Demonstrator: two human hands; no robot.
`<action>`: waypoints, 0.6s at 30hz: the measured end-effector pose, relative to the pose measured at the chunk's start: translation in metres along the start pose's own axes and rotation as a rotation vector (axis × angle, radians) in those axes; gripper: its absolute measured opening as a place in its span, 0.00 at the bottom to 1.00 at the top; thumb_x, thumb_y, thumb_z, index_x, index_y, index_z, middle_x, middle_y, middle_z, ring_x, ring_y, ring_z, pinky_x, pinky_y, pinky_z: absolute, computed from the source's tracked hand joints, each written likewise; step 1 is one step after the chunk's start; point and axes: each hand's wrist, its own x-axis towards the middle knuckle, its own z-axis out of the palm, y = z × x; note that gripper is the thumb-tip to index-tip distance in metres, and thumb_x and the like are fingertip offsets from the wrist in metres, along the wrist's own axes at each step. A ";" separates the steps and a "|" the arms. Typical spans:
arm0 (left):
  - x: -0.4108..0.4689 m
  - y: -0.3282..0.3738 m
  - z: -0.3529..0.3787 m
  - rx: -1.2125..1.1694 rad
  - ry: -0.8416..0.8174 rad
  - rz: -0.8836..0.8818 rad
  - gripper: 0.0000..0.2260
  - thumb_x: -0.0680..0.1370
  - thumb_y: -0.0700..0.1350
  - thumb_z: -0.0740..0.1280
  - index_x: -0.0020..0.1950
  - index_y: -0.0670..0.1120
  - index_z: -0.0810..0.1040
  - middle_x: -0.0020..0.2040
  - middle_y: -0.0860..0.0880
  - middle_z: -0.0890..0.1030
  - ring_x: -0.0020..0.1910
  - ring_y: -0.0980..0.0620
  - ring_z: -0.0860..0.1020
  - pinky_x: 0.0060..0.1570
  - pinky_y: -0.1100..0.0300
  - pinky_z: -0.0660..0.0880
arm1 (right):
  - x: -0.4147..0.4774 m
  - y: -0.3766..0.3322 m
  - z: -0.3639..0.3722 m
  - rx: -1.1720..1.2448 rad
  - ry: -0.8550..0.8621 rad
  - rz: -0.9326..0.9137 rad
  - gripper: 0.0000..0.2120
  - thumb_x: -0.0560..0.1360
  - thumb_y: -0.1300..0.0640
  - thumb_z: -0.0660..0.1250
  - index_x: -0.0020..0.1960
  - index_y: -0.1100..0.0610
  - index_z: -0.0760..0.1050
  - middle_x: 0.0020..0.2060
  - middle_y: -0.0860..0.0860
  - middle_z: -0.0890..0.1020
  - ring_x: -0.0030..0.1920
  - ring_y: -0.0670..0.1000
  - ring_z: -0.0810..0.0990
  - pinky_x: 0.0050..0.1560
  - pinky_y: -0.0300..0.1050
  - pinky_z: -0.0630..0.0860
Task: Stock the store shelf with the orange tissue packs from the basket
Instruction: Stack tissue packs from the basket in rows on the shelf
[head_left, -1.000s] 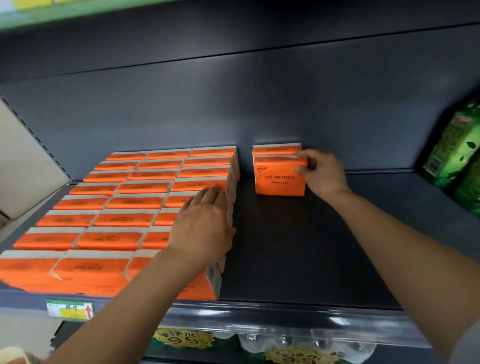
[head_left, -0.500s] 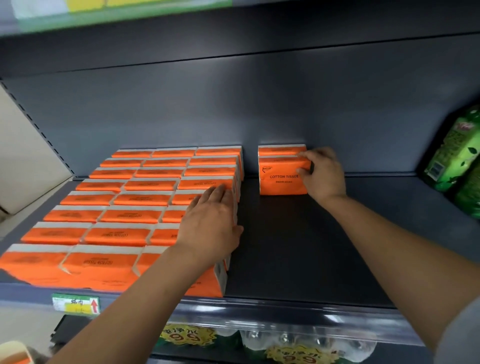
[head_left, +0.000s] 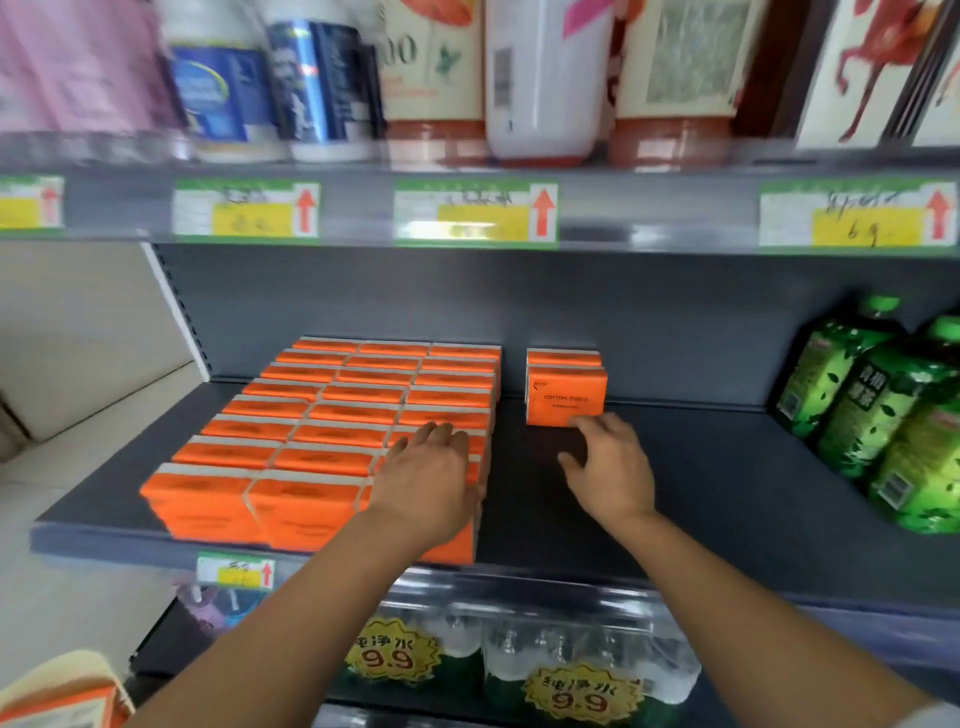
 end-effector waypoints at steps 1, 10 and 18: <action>-0.010 -0.004 -0.004 -0.002 0.011 0.002 0.27 0.79 0.55 0.60 0.74 0.45 0.62 0.74 0.46 0.63 0.74 0.46 0.59 0.71 0.50 0.60 | -0.010 -0.007 -0.002 -0.003 -0.013 -0.010 0.19 0.72 0.57 0.71 0.63 0.57 0.76 0.59 0.55 0.76 0.61 0.58 0.73 0.55 0.50 0.73; -0.117 -0.074 -0.017 0.017 0.050 -0.076 0.26 0.80 0.51 0.61 0.75 0.44 0.61 0.74 0.45 0.64 0.73 0.46 0.61 0.70 0.52 0.63 | -0.104 -0.071 -0.008 -0.077 -0.184 -0.061 0.20 0.76 0.52 0.66 0.68 0.52 0.71 0.61 0.51 0.75 0.64 0.53 0.71 0.57 0.47 0.75; -0.209 -0.169 0.025 0.022 -0.035 -0.259 0.22 0.76 0.47 0.63 0.70 0.46 0.66 0.68 0.46 0.70 0.68 0.46 0.68 0.63 0.53 0.69 | -0.168 -0.151 0.022 -0.120 -0.400 -0.213 0.17 0.76 0.51 0.65 0.63 0.53 0.73 0.59 0.51 0.77 0.60 0.53 0.74 0.54 0.47 0.74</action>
